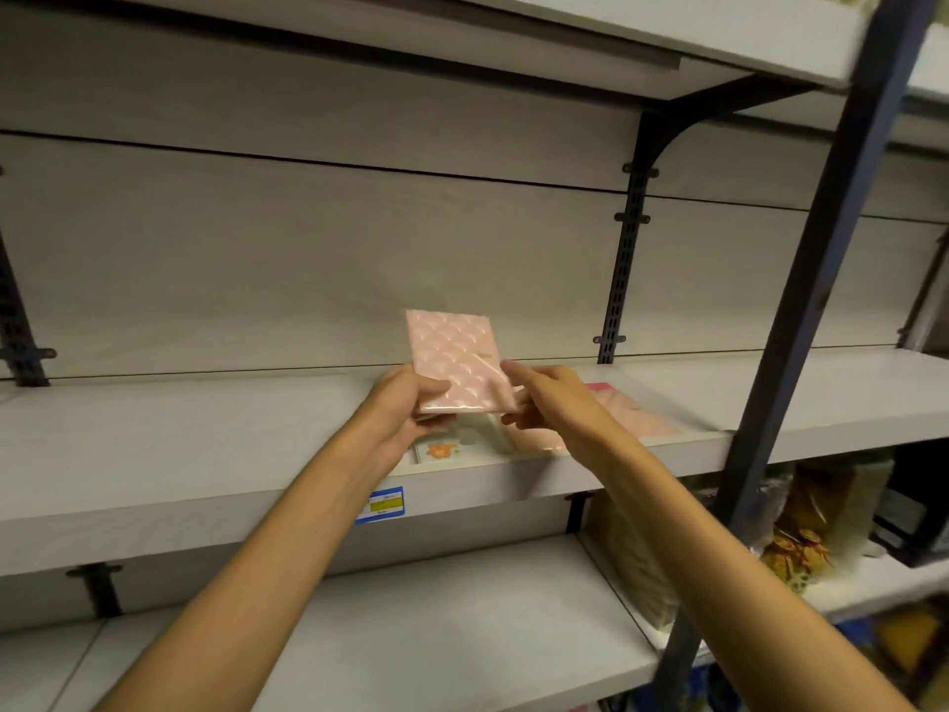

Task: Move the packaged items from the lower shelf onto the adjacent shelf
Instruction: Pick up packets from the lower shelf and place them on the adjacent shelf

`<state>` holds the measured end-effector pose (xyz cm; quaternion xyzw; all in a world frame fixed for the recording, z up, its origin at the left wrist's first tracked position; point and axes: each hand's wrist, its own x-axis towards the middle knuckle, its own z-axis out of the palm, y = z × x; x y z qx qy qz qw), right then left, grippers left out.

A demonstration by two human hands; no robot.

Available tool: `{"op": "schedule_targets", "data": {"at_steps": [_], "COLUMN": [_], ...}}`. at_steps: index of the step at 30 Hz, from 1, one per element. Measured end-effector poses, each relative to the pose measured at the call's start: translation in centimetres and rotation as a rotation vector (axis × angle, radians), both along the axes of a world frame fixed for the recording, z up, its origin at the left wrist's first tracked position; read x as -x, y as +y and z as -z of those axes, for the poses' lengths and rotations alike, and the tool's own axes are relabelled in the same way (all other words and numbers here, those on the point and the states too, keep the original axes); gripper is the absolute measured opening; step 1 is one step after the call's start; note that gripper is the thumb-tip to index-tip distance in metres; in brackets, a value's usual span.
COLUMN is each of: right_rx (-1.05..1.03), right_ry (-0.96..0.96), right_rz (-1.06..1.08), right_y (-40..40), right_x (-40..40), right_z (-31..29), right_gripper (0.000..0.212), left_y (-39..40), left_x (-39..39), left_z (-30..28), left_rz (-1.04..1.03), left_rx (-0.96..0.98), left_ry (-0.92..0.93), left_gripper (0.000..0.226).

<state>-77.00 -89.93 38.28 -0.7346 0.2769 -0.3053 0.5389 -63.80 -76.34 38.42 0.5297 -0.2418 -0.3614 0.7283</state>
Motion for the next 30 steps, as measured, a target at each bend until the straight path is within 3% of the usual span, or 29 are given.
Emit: {"op": "schedule_targets", "data": {"at_steps": [1,4,10,13,18,30], "right_rx": [-0.055,-0.154,-0.176,-0.113,0.006,0.371], "right_ry": [-0.030,-0.074,-0.033,0.059,0.193,0.571], "right_rz": [-0.004,0.060,0.339,0.484,0.589,0.713], "right_y": [-0.3,-1.8,-8.0,-10.6,-12.5,-13.0], "right_x": [0.2,0.9,4.6,6.8,8.6,7.8], "right_z": [-0.3,-0.7,0.3,1.2,2.1,2.9], "right_gripper": [0.049,0.018,0.018,0.022,0.023,0.016], "left_y": [-0.5,-2.0,-2.3,-1.8,-1.3,-0.5], "left_x": [0.5,1.6,0.3,-0.6,-1.3,-1.3], "left_z": [-0.1,-0.2,0.1,0.3,0.9,0.9], "left_rz": [0.026,0.066,-0.088,-0.161,-0.095,-0.115], "left_rx": [-0.002,-0.084,-0.430,-0.486,-0.452,-0.405], "left_ry": [-0.005,-0.135,-0.989,-1.208,-1.325,-1.346], "left_gripper": [0.030,0.018,0.033,0.029,0.021,0.018]}}
